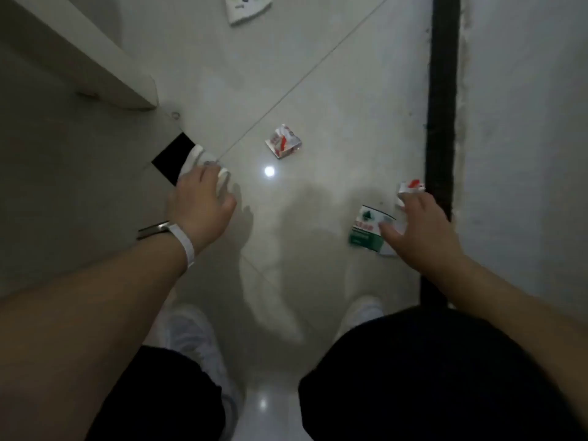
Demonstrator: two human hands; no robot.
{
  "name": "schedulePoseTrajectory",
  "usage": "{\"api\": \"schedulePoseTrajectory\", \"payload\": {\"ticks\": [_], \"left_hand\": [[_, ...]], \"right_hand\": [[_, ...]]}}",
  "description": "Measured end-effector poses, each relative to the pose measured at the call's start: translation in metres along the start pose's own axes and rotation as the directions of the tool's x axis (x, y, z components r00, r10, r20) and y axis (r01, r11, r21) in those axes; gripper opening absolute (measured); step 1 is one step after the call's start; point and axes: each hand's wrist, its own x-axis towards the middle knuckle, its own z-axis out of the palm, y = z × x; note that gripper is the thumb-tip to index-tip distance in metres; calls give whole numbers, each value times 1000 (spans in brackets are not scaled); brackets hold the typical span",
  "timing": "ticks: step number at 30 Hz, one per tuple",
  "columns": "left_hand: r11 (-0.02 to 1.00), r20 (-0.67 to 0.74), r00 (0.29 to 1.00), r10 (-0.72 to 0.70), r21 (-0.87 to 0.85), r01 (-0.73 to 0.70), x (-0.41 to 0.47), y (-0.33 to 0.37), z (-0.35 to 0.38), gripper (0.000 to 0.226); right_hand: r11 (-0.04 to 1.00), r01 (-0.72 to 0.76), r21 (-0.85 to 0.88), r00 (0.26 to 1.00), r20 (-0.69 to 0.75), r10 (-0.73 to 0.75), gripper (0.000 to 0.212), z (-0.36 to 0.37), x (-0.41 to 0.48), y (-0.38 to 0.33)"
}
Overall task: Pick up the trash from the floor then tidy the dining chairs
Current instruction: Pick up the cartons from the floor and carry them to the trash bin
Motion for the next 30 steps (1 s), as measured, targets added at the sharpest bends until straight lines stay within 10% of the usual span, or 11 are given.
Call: {"api": "schedulePoseTrajectory", "payload": {"ticks": [15,30], "left_hand": [[981,90,977,-192,53,188,41,-49,46,62],[904,82,910,-407,-104,414,61,-38,54,107]], "right_hand": [[989,-141,-38,983,111,144,96,76,35,34],[990,-132,54,991,47,129,77,83,43,39]]}}
